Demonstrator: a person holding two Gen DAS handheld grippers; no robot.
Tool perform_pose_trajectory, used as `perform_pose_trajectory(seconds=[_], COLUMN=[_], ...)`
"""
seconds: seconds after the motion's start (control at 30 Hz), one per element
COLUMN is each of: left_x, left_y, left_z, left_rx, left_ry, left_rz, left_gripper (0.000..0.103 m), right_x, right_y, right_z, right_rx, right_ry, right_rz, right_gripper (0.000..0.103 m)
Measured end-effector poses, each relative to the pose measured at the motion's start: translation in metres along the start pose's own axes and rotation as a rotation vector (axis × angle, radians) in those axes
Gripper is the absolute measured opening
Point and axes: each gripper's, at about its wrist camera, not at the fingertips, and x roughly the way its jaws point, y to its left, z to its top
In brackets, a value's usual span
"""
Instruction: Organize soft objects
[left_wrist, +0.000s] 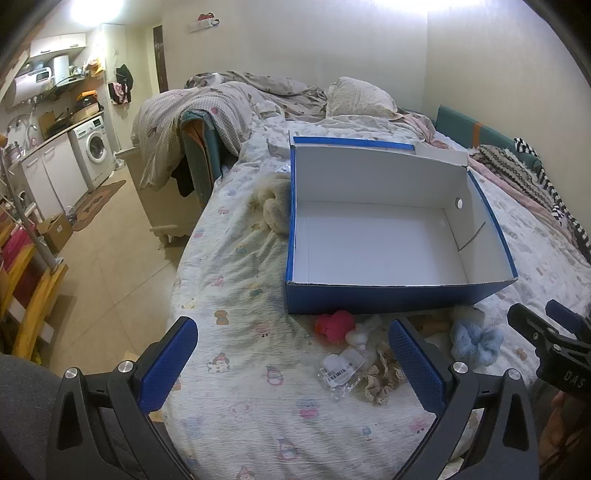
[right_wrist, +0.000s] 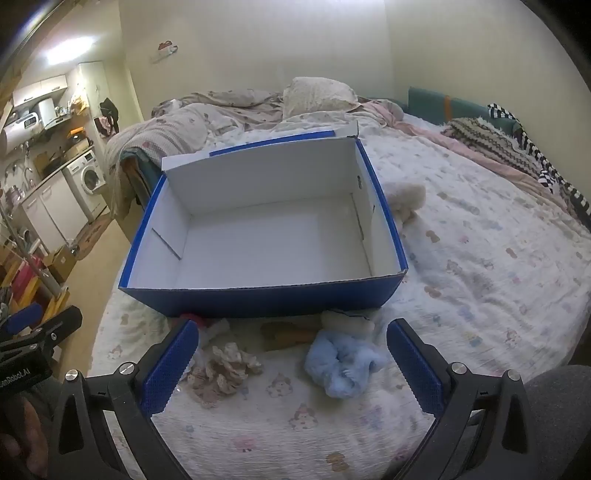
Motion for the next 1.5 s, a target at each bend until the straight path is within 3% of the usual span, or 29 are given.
perform_pose_trajectory(seconds=[1.5], left_x=[-0.0033], left_y=[-0.0039], left_z=[0.0005], left_rx=[0.015], left_ry=[-0.013], left_rz=[-0.001], left_gripper=[0.103], right_x=[0.0006], right_y=[0.0009], right_z=[0.0], right_rx=[0.0], right_ry=[0.002], right_rz=[0.0], right_gripper=[0.103])
